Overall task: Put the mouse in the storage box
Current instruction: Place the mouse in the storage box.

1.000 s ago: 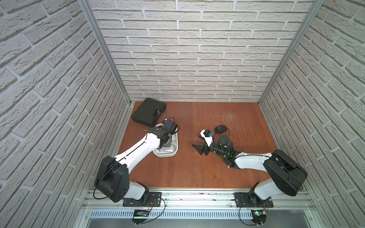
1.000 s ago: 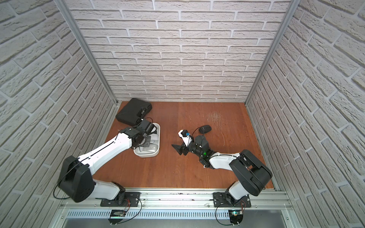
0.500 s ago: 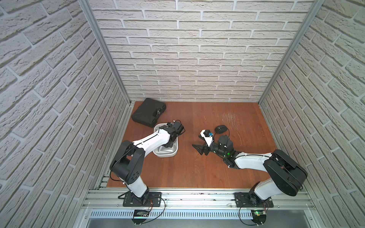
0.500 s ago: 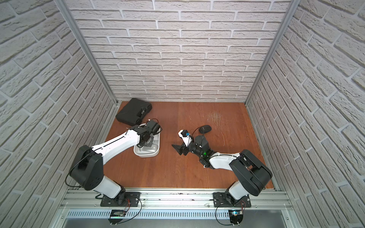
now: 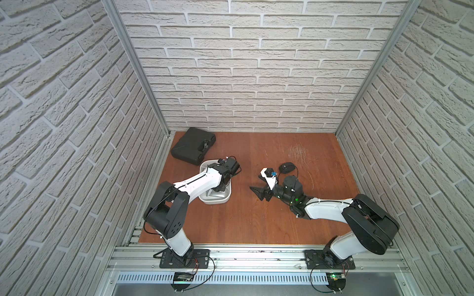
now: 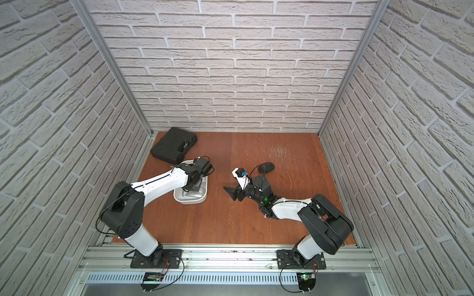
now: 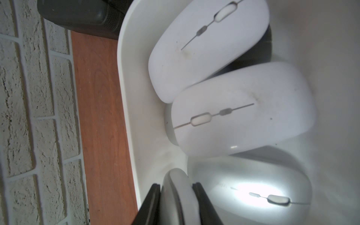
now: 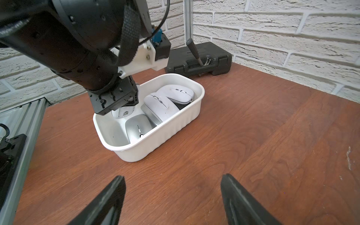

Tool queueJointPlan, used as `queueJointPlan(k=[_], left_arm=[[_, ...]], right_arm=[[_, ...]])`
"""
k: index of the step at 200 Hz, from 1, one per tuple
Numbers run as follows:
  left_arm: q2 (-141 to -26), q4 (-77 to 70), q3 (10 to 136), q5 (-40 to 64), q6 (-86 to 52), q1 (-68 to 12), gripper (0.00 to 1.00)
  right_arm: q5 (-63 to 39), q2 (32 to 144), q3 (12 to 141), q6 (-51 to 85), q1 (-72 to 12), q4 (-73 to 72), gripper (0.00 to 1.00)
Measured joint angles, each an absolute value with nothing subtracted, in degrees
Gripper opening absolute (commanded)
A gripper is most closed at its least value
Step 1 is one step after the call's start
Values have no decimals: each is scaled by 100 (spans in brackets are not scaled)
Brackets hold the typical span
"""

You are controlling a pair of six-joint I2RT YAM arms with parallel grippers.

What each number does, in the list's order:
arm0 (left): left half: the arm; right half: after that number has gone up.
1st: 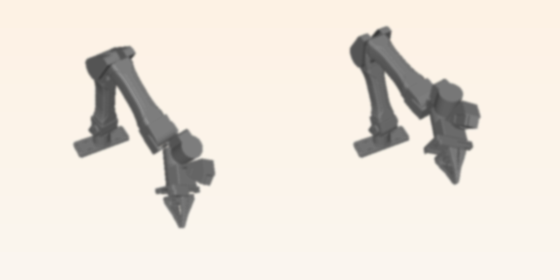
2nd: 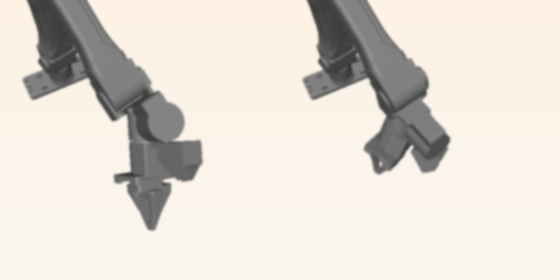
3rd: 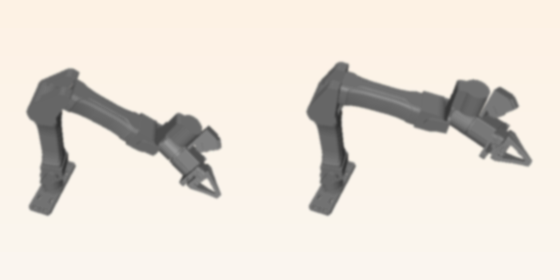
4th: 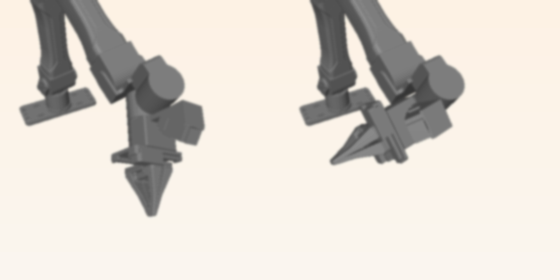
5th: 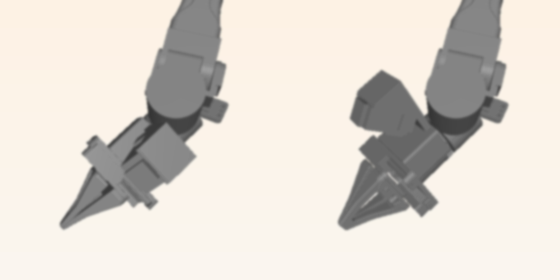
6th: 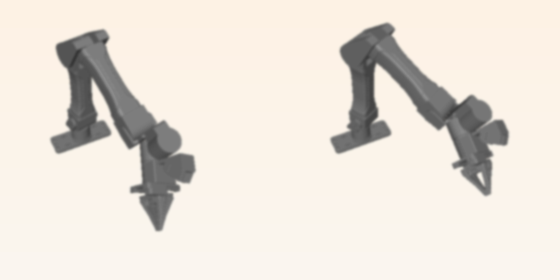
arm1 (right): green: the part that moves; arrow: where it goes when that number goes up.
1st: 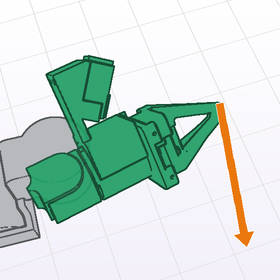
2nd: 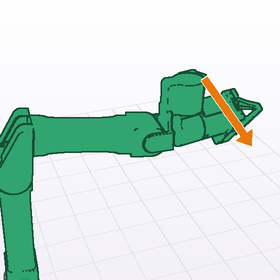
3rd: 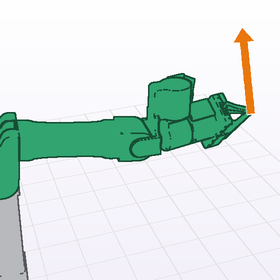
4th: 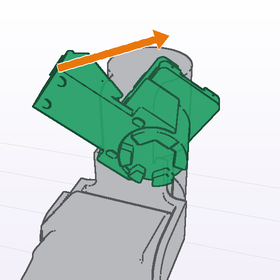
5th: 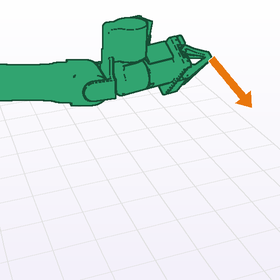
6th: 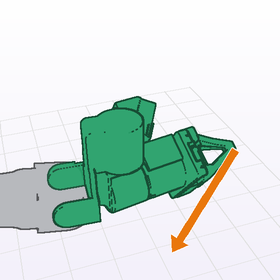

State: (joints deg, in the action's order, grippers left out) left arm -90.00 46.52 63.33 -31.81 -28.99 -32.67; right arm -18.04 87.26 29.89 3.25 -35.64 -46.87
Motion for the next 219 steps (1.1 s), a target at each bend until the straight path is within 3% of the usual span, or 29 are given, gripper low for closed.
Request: queueJointPlan(k=[19,51,118,150,219], left_arm=[[-9198,4619,6357,-3332,-2869,-3282,0],[-9450,4569,6357,-3454,-2851,-3299,9],[-9500,4335,6316,-3365,-2808,-3367,51],[-9500,4233,6313,-3179,-2810,-3485,64],[-8976,3592,5959,-1859,-2696,-3570,70]], right_arm=[[-1802,8726,2989,327,-3564,-4687,81],[-1758,8726,2989,346,-3564,-4689,81],[-1629,8726,2989,408,-3564,-4689,81],[-1627,8720,2989,408,-3564,-4687,81],[-1529,8715,2989,434,-3559,-4687,81]])
